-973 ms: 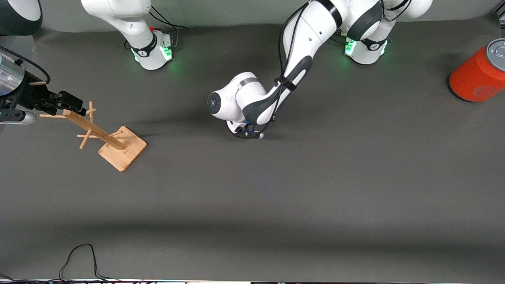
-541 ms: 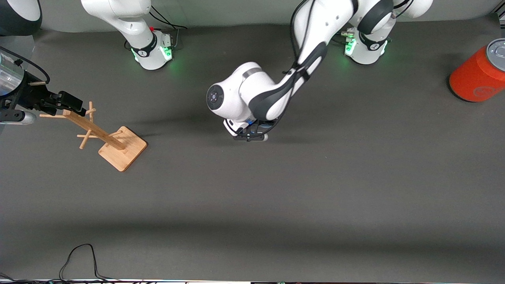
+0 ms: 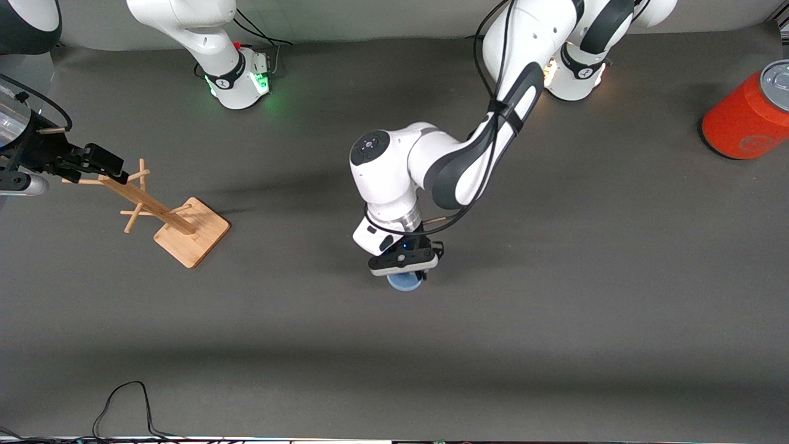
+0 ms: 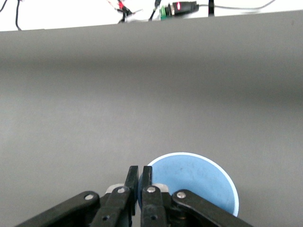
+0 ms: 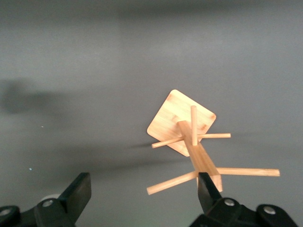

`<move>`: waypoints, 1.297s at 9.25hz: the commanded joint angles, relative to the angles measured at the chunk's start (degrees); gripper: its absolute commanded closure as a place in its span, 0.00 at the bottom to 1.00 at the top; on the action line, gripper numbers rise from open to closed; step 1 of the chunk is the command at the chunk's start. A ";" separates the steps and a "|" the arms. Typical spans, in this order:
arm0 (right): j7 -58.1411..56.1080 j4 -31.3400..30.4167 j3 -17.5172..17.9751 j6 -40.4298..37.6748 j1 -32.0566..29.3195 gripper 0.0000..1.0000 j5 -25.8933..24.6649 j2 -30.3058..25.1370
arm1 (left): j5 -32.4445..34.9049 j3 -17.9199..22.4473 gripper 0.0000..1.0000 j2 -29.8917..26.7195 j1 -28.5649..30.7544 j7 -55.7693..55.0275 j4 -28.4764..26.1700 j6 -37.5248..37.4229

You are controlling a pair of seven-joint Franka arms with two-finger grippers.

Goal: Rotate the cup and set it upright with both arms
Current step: 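Lift and rotate the blue cup upright with the left gripper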

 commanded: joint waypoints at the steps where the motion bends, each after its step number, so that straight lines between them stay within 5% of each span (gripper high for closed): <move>1: -0.37 2.42 0.05 -0.38 0.53 0.00 -1.58 1.18 | 9.32 1.59 1.00 -5.04 -3.19 -12.38 -10.17 3.65; 4: -0.28 2.60 0.05 -0.38 0.79 0.00 -2.29 1.36 | 22.60 1.50 1.00 -10.15 -6.36 -31.19 -24.68 8.06; 8: 0.07 2.33 0.05 -0.55 0.79 0.00 -2.38 1.54 | 31.78 1.42 1.00 -9.19 -9.26 -46.61 -30.07 8.77; 10: 0.51 2.69 0.75 -1.08 1.58 0.00 -2.38 1.54 | 31.78 1.33 0.12 -9.54 -9.88 -46.36 -30.69 8.50; 12: 0.69 3.21 0.75 -1.26 1.67 0.00 -2.38 1.54 | 31.61 1.24 0.01 -9.89 -10.93 -47.16 -31.13 8.06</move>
